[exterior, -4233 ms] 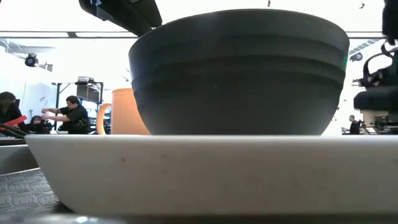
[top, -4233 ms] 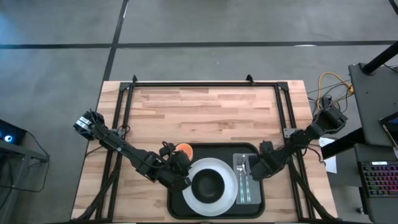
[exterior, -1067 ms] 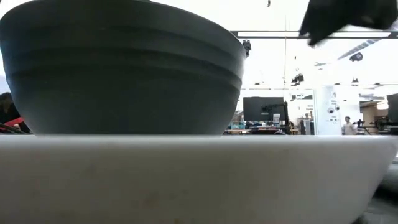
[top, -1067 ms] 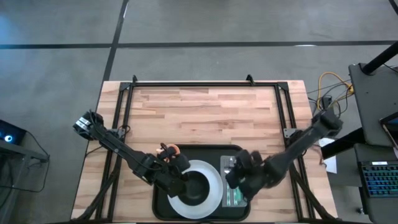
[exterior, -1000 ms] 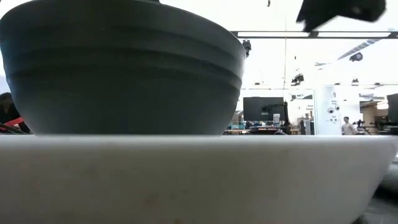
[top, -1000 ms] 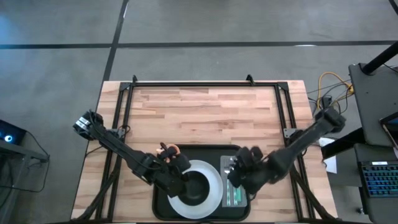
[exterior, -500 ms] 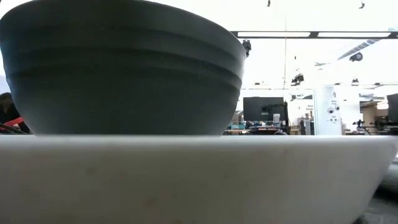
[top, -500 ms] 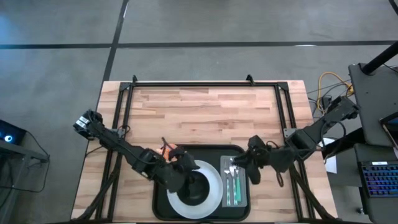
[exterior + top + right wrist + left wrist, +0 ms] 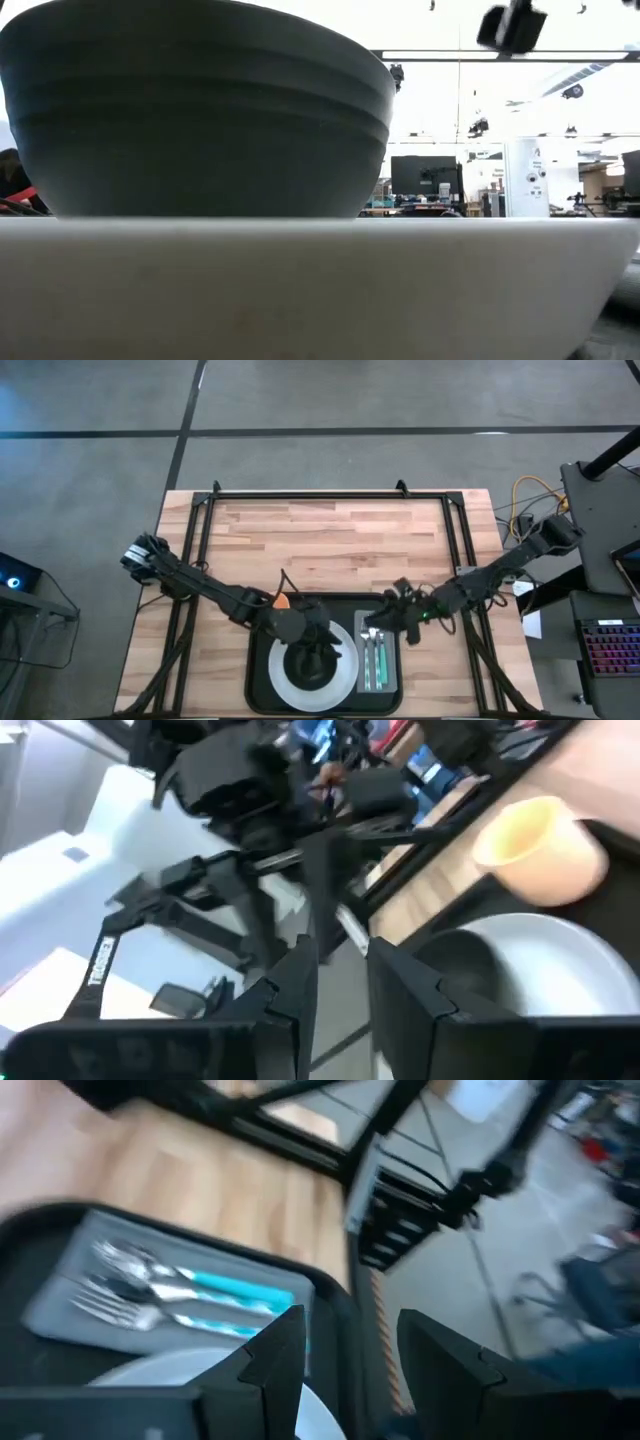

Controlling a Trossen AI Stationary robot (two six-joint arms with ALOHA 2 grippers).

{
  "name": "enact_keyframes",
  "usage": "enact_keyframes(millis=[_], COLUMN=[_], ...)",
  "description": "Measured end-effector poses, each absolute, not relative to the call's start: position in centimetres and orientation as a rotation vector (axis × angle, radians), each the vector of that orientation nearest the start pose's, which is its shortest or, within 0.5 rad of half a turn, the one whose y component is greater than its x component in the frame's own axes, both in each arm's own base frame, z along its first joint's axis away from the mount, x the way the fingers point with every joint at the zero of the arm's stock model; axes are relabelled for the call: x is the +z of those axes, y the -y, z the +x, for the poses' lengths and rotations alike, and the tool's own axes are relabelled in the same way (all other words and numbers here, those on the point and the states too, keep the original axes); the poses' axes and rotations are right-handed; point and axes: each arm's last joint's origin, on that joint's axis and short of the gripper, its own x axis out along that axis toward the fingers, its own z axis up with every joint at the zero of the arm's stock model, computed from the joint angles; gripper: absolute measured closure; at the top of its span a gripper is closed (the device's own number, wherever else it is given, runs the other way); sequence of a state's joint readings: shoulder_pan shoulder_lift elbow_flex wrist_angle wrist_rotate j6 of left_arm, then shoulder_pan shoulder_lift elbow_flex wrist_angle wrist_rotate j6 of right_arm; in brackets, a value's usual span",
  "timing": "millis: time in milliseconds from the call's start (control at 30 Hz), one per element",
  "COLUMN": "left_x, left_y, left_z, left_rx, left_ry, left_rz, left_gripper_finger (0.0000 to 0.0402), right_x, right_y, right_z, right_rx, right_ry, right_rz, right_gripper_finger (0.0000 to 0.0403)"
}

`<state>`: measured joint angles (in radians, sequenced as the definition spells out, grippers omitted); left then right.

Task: Set up tray
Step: Return to Home Position

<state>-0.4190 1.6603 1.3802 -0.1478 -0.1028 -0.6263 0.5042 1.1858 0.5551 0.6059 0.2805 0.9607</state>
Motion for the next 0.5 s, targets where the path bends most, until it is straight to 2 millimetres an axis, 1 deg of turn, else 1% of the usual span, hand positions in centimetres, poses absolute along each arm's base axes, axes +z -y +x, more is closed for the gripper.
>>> enact_keyframes(millis=[100,200,333,433,500], left_x=[31.0,29.9,28.5,27.1,26.4], left_y=[14.5,13.4,12.2,11.3,10.6], left_z=[35.5,35.9,36.0,35.4,34.4], left_rx=[-0.224,-0.235,-0.258,-0.285,-0.284], left_ry=[-0.525,-0.493,-0.388,-0.332,-0.311], left_rz=[-0.548,-0.581,-0.626,-0.656,-0.662], left_gripper_finger=[0.0261,0.0261,0.0261,0.0261,0.0261], right_x=[23.1,21.9,20.9,20.8,20.7], right_y=[-9.4,-7.6,-5.9,-5.1,-4.6], right_z=[20.2,18.0,15.1,13.3,12.3], right_rx=[0.177,0.168,0.192,0.227,0.246], right_ry=[-0.091,-0.035,0.067,0.161,0.218], right_rz=[0.956,0.957,0.932,0.905,0.879], right_gripper_finger=[0.0326,0.0330,0.0333,0.0332,0.0330])
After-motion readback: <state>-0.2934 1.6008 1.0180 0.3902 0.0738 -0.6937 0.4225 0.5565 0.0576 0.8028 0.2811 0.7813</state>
